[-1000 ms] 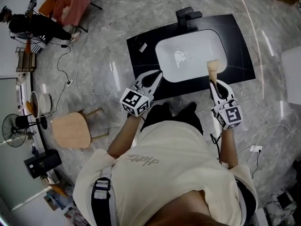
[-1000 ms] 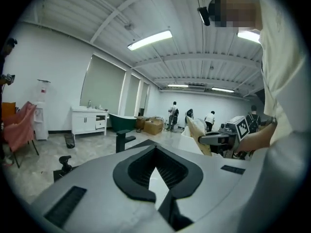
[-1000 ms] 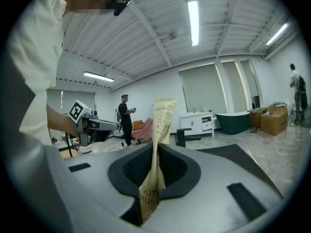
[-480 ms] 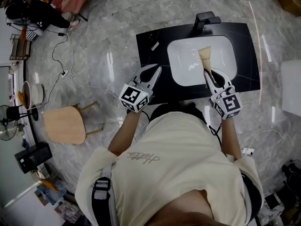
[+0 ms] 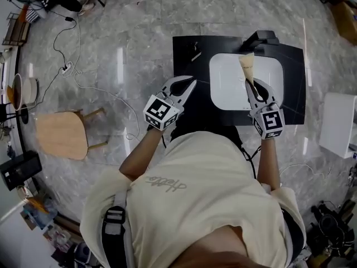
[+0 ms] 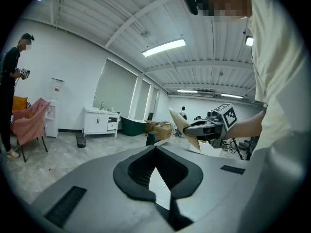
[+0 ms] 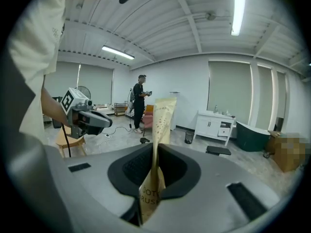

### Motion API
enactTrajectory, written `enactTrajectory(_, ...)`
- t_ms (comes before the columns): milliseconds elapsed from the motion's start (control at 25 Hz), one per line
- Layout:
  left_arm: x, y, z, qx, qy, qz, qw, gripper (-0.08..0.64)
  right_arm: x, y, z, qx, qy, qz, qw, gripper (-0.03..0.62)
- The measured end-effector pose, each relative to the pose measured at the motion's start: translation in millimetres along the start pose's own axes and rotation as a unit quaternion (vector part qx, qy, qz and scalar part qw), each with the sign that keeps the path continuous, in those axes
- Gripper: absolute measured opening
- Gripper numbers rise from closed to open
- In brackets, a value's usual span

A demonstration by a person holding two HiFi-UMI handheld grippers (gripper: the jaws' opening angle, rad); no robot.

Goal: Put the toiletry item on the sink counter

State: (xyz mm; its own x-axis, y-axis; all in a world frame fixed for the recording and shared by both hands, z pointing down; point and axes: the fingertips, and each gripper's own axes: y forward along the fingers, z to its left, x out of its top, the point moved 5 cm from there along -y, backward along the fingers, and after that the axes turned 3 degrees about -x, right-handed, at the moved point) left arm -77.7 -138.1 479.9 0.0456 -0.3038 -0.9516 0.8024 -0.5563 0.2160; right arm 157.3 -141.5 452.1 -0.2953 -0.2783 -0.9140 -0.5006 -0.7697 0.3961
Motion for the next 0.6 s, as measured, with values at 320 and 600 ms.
enactTrajectory(320,-4.5,7.7,13.4,0.046,-0.009,0.003,0.9989,0.003,-4.2,28.8,-18.7,0.029,-0.035,0.014,0.999,0.031)
enactTrajectory(600,-0.3,18.8,13.4,0.088,-0.016,-0.011,0.9959,0.003,-12.6,58.8,-39.3,0.078,-0.080,0.057,0.992,0.031)
